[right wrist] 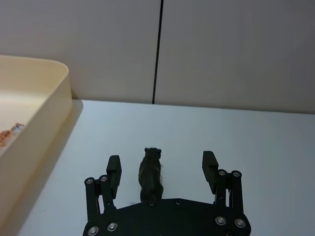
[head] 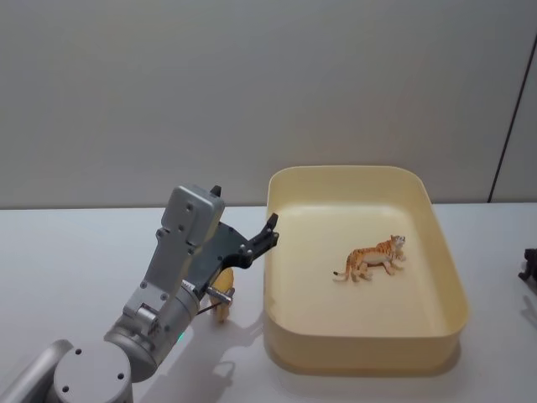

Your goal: Pick up the toy alternately with two hands and place it into the central storage box.

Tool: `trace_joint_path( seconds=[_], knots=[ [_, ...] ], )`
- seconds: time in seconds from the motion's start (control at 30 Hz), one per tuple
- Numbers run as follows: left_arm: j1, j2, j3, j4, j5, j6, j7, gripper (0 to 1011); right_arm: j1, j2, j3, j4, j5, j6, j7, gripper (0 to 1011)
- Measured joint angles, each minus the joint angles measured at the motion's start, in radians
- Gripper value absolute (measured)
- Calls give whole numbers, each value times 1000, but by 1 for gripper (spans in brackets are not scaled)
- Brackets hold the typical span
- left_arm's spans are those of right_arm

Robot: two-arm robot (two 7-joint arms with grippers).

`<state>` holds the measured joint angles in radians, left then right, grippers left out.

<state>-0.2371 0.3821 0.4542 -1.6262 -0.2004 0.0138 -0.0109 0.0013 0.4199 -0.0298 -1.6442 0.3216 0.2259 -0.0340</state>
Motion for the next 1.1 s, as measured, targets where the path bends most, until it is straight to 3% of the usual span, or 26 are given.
trace_joint_path(
  seconds=[0.4, 0.77, 1.1],
  knots=[
    [0, 0, 0, 0, 0, 0, 0, 1001, 59, -25, -29, 121, -71, 15, 17, 995],
    [0, 0, 0, 0, 0, 0, 0, 1001, 89, -40, -44, 173, -102, 18, 25, 729],
    [0, 0, 0, 0, 0, 0, 0, 1001, 97, -45, -48, 188, -111, 19, 30, 389]
  ],
)
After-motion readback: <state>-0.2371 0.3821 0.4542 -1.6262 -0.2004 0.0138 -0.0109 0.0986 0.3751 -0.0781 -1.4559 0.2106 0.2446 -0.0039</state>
